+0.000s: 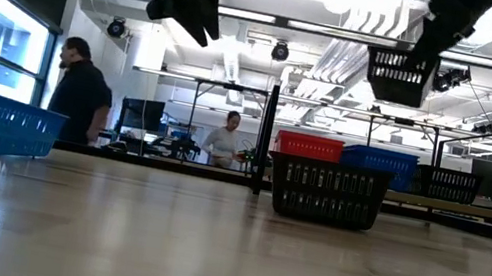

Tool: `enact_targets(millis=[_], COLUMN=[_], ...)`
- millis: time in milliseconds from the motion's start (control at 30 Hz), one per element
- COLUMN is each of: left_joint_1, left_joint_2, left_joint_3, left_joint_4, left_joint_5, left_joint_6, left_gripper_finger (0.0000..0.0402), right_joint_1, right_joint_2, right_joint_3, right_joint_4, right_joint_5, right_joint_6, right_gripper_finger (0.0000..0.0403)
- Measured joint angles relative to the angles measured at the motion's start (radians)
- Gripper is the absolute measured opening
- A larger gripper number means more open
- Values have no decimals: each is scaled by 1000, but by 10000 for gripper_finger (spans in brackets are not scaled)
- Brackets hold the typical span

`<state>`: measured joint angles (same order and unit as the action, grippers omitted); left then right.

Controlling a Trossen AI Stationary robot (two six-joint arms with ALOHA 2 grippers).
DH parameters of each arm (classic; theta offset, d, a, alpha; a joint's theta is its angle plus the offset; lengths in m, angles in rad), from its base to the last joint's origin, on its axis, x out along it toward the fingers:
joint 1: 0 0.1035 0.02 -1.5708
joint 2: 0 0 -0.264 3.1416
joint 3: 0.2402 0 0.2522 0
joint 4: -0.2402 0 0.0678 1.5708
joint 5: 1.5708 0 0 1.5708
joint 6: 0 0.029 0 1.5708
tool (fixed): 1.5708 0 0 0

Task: Stack baskets on shelf by color
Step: Stack the top black bin on the other black bin on the shelf

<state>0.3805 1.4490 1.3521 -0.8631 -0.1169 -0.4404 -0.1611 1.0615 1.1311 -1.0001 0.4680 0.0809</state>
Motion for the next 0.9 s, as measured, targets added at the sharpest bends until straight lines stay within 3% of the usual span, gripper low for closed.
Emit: enact_targets(millis=[200, 467, 900], left_joint_1=[0, 0, 0], left_joint_2=[0, 0, 0], left_joint_3=[0, 0, 0], left_joint_4=[1, 23, 92], left_joint_5=[-2, -2, 1], left_joint_6=[-1, -2, -2], left_gripper_finger=[122, 122, 122], right_joint_1=[-108, -250, -523], right_joint_2=[-134, -269, -296], right_joint_3=[-109, -214, -264], right_joint_4=[33, 33, 2], right_joint_5=[-100, -204, -330], right_joint_6=[-130, -499, -768], right_gripper_finger=[0, 0, 0])
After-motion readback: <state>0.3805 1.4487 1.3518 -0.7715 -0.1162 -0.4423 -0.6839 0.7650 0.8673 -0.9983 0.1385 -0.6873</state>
